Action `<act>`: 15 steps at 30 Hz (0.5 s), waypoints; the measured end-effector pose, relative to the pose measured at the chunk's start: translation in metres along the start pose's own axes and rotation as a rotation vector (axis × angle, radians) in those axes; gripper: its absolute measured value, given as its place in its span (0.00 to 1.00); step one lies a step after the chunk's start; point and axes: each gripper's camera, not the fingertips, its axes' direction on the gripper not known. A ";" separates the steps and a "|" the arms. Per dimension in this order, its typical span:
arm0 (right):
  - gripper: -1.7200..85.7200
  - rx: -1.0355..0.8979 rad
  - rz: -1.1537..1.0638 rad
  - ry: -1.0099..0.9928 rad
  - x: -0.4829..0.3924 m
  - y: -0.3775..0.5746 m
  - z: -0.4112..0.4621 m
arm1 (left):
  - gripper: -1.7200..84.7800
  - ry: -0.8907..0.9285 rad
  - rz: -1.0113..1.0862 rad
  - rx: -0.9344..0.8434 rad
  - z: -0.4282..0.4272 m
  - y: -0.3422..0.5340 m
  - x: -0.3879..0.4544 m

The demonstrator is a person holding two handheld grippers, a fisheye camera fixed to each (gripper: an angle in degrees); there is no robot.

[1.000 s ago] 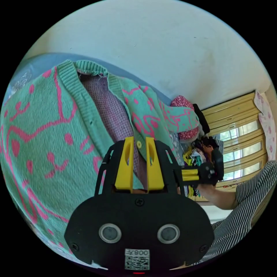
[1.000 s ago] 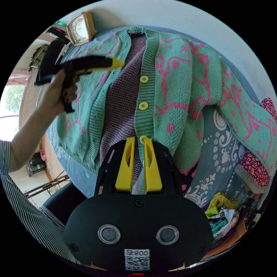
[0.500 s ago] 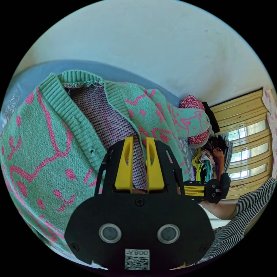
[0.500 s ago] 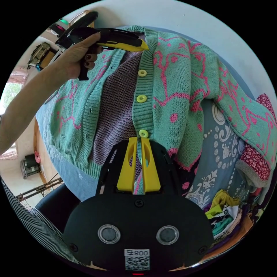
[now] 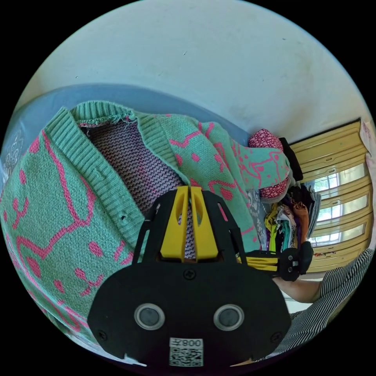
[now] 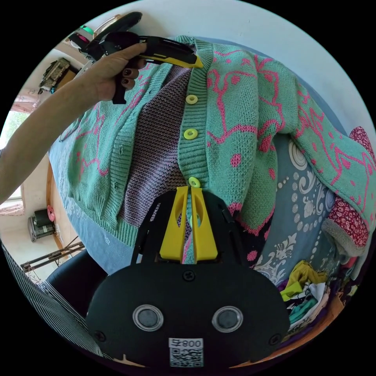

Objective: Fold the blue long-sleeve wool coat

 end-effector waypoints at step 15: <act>0.02 0.159 0.010 -0.555 0.078 0.043 -0.063 | 0.03 0.185 0.016 0.117 -0.053 -0.003 -0.037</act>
